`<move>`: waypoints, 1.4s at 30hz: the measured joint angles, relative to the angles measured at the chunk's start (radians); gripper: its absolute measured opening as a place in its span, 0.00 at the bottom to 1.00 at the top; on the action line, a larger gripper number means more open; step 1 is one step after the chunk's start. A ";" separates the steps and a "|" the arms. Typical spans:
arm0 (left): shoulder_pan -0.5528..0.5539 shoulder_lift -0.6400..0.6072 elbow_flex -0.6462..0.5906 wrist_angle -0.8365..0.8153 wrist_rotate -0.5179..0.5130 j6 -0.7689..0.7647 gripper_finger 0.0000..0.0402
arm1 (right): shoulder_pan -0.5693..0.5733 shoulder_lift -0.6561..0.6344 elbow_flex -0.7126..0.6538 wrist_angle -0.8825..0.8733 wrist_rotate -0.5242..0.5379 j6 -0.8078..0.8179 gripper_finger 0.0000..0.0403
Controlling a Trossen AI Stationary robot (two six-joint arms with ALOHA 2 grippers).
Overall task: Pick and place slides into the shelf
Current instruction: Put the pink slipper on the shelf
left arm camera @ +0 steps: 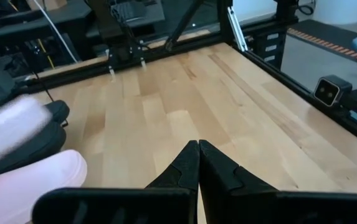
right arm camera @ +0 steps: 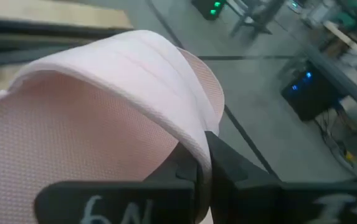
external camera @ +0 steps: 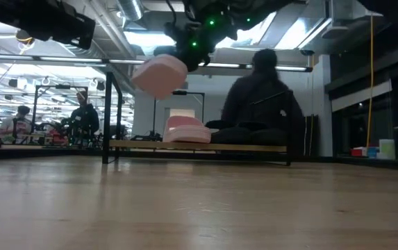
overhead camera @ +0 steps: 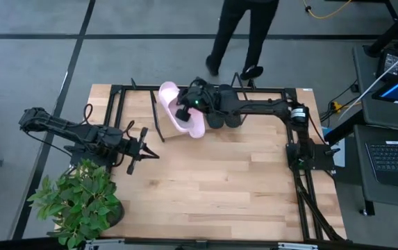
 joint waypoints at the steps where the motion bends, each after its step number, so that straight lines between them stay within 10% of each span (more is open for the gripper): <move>1: 0.000 0.000 0.000 -0.005 0.000 0.000 0.00 | -0.006 0.007 0.011 0.000 -0.001 0.014 0.03; 20: 0.000 0.000 0.000 -0.066 -0.005 0.008 0.00 | -0.004 0.302 0.382 -0.247 0.090 0.012 0.03; 42: 0.000 0.000 0.000 -0.071 -0.057 0.006 0.00 | 0.018 0.342 0.360 -0.224 0.093 0.069 0.03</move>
